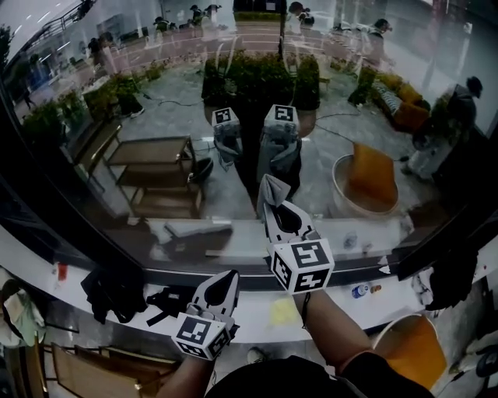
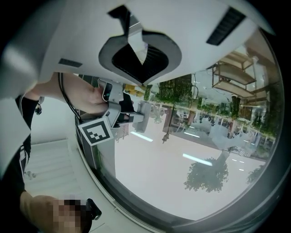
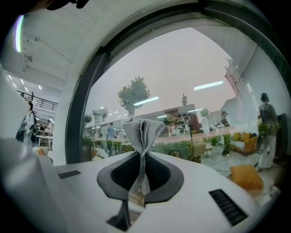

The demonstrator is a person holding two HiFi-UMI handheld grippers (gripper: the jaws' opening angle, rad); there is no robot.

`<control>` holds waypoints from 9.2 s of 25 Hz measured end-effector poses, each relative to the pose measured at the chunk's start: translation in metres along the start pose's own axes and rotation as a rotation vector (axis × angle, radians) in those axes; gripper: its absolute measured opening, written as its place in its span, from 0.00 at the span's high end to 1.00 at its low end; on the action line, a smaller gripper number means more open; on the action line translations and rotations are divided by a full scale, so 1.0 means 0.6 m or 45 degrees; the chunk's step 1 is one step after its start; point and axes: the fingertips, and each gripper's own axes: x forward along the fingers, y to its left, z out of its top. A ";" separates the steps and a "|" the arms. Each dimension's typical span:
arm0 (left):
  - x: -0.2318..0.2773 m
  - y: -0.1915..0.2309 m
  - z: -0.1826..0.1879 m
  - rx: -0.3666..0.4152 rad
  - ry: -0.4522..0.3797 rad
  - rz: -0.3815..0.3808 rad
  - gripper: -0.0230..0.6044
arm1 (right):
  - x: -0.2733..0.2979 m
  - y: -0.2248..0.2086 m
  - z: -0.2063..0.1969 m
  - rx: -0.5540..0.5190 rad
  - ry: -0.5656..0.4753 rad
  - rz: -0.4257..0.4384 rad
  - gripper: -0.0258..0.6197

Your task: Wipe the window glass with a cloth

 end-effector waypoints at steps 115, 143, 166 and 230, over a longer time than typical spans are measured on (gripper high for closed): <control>0.432 -0.669 -0.107 0.109 0.168 -0.386 0.95 | -0.465 -0.927 -0.031 0.064 0.032 -0.582 0.89; 0.436 -0.688 0.124 0.178 -0.138 -0.410 0.95 | -0.513 -0.865 0.177 0.009 -0.186 -0.502 0.89; 0.428 -0.622 0.108 0.188 -0.083 -0.306 0.95 | -0.403 -0.801 0.146 0.030 -0.143 -0.381 0.89; -0.006 -0.036 0.110 0.186 -0.076 -0.022 0.95 | 0.056 -0.019 0.092 -0.023 -0.055 -0.006 0.89</control>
